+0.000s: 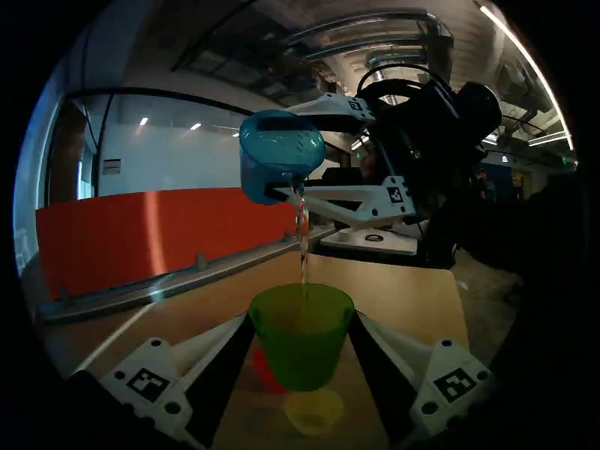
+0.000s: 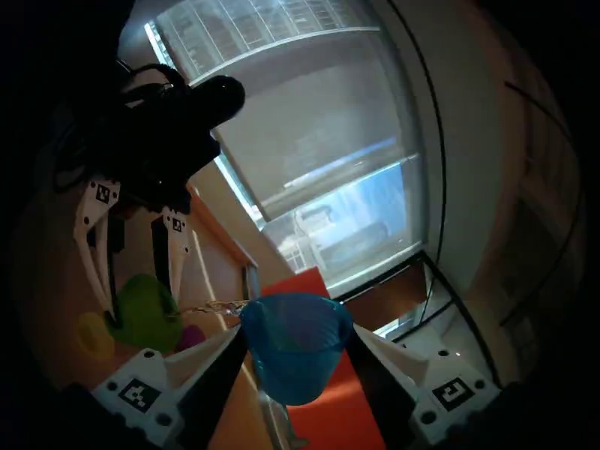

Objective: Pour water

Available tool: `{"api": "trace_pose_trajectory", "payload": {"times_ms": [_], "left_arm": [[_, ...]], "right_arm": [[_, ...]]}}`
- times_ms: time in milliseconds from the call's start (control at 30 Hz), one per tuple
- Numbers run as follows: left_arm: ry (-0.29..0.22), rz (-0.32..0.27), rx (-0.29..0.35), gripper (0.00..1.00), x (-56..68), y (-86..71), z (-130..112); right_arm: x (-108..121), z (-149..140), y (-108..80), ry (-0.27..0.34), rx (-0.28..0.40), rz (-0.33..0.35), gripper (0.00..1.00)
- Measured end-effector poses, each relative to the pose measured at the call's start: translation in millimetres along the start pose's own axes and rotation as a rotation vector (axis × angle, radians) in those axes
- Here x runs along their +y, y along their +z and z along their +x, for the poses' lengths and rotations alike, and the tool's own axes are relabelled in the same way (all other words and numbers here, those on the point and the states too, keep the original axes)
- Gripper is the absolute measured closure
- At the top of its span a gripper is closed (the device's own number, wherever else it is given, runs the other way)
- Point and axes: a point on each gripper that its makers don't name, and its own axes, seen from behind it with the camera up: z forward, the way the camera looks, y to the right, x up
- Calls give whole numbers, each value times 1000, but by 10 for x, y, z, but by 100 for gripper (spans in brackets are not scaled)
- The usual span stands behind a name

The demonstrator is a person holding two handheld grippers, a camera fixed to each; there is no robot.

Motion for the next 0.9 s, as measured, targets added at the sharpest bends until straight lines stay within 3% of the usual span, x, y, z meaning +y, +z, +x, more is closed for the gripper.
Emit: {"api": "trace_pose_trajectory", "payload": {"times_ms": [900], "left_arm": [[4,-27,0,14,84,16,1]], "right_arm": [[76,27,-11,-123,-2,-7,10]]}}
